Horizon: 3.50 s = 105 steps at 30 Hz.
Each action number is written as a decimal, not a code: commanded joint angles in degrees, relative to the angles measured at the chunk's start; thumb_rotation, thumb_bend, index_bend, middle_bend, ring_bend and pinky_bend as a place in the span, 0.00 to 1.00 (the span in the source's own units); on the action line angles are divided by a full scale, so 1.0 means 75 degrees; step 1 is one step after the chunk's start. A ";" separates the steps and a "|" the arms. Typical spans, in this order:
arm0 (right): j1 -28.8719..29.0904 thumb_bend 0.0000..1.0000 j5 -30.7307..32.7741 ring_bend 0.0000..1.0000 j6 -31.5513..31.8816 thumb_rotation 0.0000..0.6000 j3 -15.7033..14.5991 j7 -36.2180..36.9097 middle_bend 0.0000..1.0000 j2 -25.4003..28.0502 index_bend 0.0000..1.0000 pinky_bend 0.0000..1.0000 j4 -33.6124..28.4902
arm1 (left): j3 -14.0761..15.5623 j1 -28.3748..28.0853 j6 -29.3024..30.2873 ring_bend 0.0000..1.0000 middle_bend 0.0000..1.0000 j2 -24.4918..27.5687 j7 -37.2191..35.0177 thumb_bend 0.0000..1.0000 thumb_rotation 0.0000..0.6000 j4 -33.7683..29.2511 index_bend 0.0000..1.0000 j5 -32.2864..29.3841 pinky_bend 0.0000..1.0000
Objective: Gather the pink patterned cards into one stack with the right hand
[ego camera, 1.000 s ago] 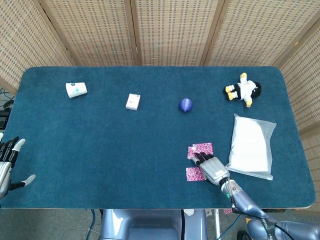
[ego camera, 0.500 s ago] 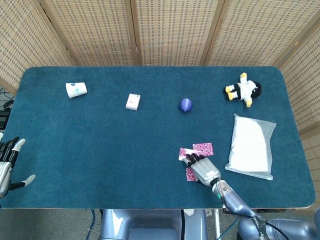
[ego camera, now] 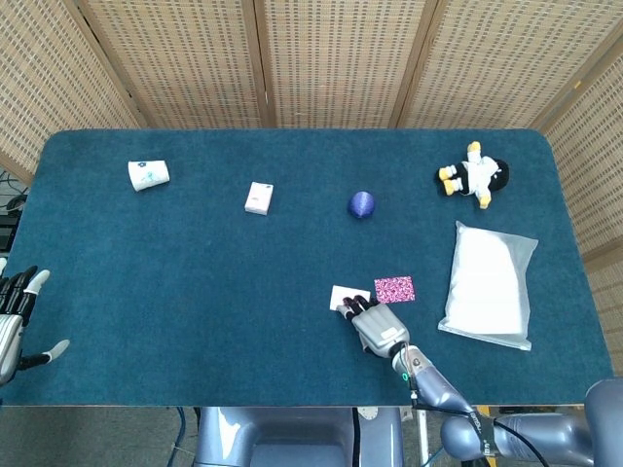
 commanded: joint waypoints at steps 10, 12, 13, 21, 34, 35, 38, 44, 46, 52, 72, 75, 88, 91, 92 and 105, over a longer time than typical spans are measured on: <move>0.0281 0.19 -0.0160 0.00 0.0555 1.00 0.0327 0.0200 0.00 0.0217 0.12 0.08 -0.0488 | 0.0010 -0.0008 -0.0024 0.00 0.00 0.0016 -0.0044 0.00 1.00 0.0013 0.00 0.0012 0.00; 0.0208 0.11 -0.0345 0.00 0.0806 1.00 0.0398 0.0311 0.00 0.0344 0.15 0.04 -0.0535 | 0.0020 -0.0013 -0.0036 0.00 0.00 0.0028 -0.0058 0.00 1.00 0.0015 0.00 0.0027 0.00; 0.0146 0.10 -0.0434 0.00 0.0992 1.00 0.0457 0.0389 0.00 0.0435 0.15 0.04 -0.0524 | 0.0027 -0.0017 -0.0043 0.00 0.00 0.0034 -0.0058 0.00 1.00 0.0019 0.00 0.0037 0.00; -0.0003 0.15 -0.0225 0.00 0.1080 1.00 0.0470 0.0675 0.00 0.0887 0.22 0.03 -0.0082 | 0.0032 -0.0015 -0.0031 0.00 0.00 0.0034 -0.0029 0.00 1.00 0.0013 0.00 0.0049 0.00; 0.0084 0.26 0.0171 0.00 0.0608 1.00 0.0367 0.0881 0.00 0.0579 0.27 0.03 0.1219 | 0.0005 -0.0010 -0.0015 0.00 0.00 0.0001 0.0071 0.00 1.00 -0.0010 0.00 -0.0007 0.00; 0.0090 0.26 0.0173 0.00 0.0597 1.00 0.0354 0.0872 0.00 0.0550 0.27 0.03 0.1285 | 0.0006 -0.0009 -0.0015 0.00 0.00 0.0003 0.0070 0.00 1.00 -0.0010 0.00 -0.0007 0.00; 0.0096 0.26 0.0184 0.00 0.0562 1.00 0.0322 0.0870 0.00 0.0463 0.28 0.03 0.1486 | 0.0006 -0.0009 -0.0017 0.00 0.00 0.0005 0.0060 0.00 1.00 -0.0009 0.00 -0.0008 0.00; 0.0038 0.26 0.0044 0.00 0.0521 1.00 0.0230 0.0970 0.00 0.0417 0.28 0.03 0.1685 | 0.0008 -0.0013 -0.0025 0.00 0.00 0.0009 0.0046 0.00 1.00 -0.0003 0.00 -0.0003 0.00; 0.0012 0.26 -0.0042 0.00 0.0525 1.00 0.0195 0.1004 0.00 0.0406 0.28 0.03 0.1760 | 0.0009 -0.0015 -0.0028 0.00 0.00 0.0010 0.0043 0.00 1.00 0.0000 0.00 -0.0003 0.00; -0.0053 0.26 -0.0150 0.00 0.0461 1.00 0.0187 0.1194 0.00 0.0322 0.28 0.03 0.2007 | 0.0009 -0.0009 -0.0016 0.00 0.00 0.0007 0.0051 0.00 1.00 -0.0005 0.00 -0.0002 0.00; -0.0082 0.26 -0.0179 0.00 0.0170 1.00 0.0206 0.1294 0.00 -0.0086 0.28 0.03 0.2632 | 0.0001 -0.0010 -0.0018 0.00 0.00 0.0002 0.0069 0.00 1.00 -0.0017 0.00 -0.0021 0.00; -0.0063 0.26 -0.0103 0.00 0.0133 1.00 0.0225 0.1241 0.00 -0.0108 0.28 0.03 0.2675 | 0.0001 -0.0011 -0.0020 0.00 0.00 0.0003 0.0064 0.00 1.00 -0.0015 0.00 -0.0020 0.00; -0.0016 0.40 0.0021 0.00 -0.0011 1.00 0.0296 0.1282 0.00 -0.0137 0.40 0.03 0.2678 | -0.0002 -0.0008 -0.0016 0.00 0.00 0.0001 0.0074 0.00 1.00 -0.0022 0.00 -0.0027 0.00; -0.0046 0.40 -0.0108 0.00 0.0015 1.00 0.0297 0.1388 0.00 -0.0181 0.42 0.03 0.2733 | -0.0004 -0.0010 -0.0017 0.00 0.00 0.0000 0.0074 0.00 1.00 -0.0021 0.00 -0.0029 0.00; -0.0053 0.40 -0.0146 0.00 0.0013 1.00 0.0296 0.1418 0.00 -0.0195 0.43 0.03 0.2756 | -0.0004 -0.0009 -0.0016 0.00 0.00 -0.0001 0.0076 0.00 1.00 -0.0022 0.00 -0.0029 0.00; -0.0133 0.41 -0.0420 0.00 0.0041 1.00 0.0394 0.1748 0.00 -0.0367 0.47 0.03 0.3041 | -0.0005 -0.0008 -0.0014 0.00 0.00 -0.0003 0.0070 0.00 1.00 -0.0019 0.00 -0.0029 0.00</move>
